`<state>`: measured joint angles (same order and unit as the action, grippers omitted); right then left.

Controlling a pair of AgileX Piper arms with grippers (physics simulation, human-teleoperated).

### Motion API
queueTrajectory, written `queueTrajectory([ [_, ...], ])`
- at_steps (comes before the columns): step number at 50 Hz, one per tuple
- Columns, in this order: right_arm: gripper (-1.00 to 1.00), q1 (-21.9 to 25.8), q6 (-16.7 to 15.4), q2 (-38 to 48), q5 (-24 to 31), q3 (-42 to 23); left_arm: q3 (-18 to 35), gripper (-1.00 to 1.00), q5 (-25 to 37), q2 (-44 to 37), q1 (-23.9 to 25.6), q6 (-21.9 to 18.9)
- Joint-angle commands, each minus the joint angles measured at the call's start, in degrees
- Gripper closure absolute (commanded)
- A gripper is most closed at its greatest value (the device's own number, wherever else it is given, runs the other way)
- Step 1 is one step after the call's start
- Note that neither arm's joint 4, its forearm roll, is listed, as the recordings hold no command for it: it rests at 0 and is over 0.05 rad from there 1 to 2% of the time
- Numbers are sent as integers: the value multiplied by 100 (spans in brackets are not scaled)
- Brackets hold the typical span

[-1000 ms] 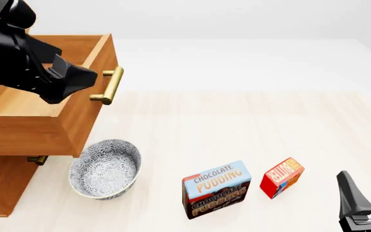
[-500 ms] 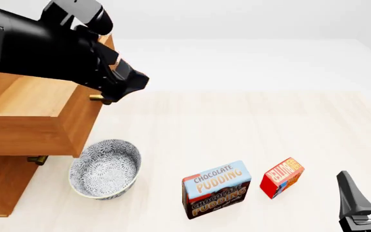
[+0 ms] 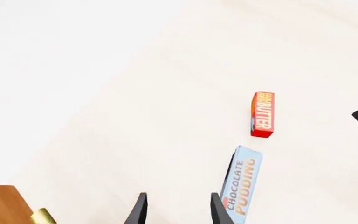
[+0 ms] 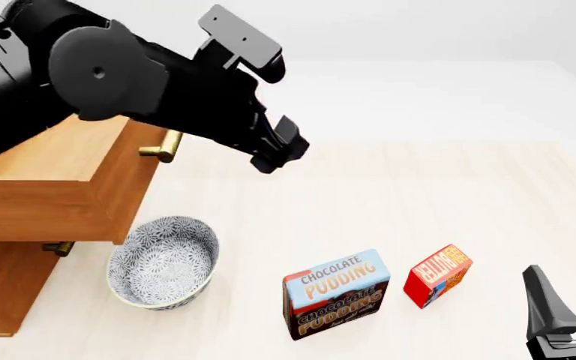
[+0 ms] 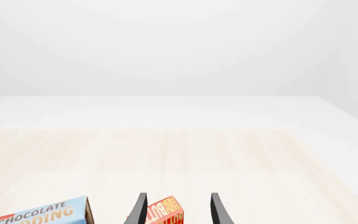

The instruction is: Put the butter at the back in the top drawer of the cabinet and close it.

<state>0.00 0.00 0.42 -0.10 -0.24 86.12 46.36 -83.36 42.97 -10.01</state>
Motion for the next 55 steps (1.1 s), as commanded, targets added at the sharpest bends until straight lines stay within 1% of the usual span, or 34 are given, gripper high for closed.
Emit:
queueTrajectory([
  [1, -100, 0, 0, 0, 0, 0, 278, -100, -96, -576, 318, 119],
  [13, -100, 0, 0, 0, 0, 0, 551, -100, -94, -997, 550, 149],
  [24, -100, 0, 0, 0, 0, 0, 793, -100, -109, -1471, 812, 263],
  [55, -100, 0, 0, 0, 0, 0, 1421, -100, 25, -2309, 1245, 396],
])
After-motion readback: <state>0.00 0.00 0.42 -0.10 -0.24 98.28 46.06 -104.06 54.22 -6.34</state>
